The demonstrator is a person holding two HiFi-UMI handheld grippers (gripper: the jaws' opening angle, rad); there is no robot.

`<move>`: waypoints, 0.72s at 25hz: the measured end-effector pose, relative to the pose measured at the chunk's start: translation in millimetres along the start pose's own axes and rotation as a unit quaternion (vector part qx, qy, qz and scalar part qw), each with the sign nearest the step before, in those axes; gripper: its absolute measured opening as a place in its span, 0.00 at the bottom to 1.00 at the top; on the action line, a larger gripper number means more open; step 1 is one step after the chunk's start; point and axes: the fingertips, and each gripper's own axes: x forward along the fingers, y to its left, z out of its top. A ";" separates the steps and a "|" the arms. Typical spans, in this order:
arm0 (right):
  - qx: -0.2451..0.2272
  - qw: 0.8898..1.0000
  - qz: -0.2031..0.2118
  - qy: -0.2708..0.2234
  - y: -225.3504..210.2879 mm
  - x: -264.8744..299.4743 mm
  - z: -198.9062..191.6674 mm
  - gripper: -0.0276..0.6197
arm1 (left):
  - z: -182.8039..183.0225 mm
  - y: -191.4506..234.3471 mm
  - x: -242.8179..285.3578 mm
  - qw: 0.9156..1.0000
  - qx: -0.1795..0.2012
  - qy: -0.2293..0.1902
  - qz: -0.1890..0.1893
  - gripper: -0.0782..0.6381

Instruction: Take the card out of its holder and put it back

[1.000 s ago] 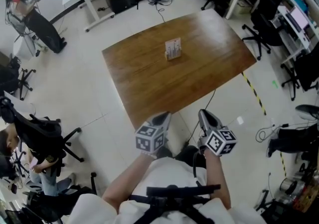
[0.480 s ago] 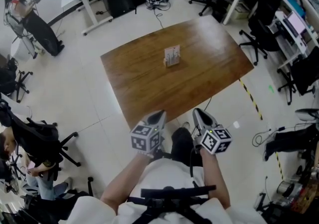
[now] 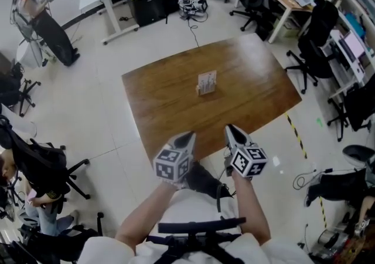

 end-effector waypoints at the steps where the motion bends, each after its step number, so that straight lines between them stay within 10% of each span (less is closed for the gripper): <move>1: -0.005 1.000 0.000 0.001 -0.7 9.5 3.0 0.18 | 2.4 5.3 4.1 1.000 0.000 0.000 0.002 0.09; 18: -0.061 0.997 -0.022 0.030 -29.4 135.0 38.5 0.75 | 51.1 47.7 72.2 1.000 -0.008 0.004 0.019 0.09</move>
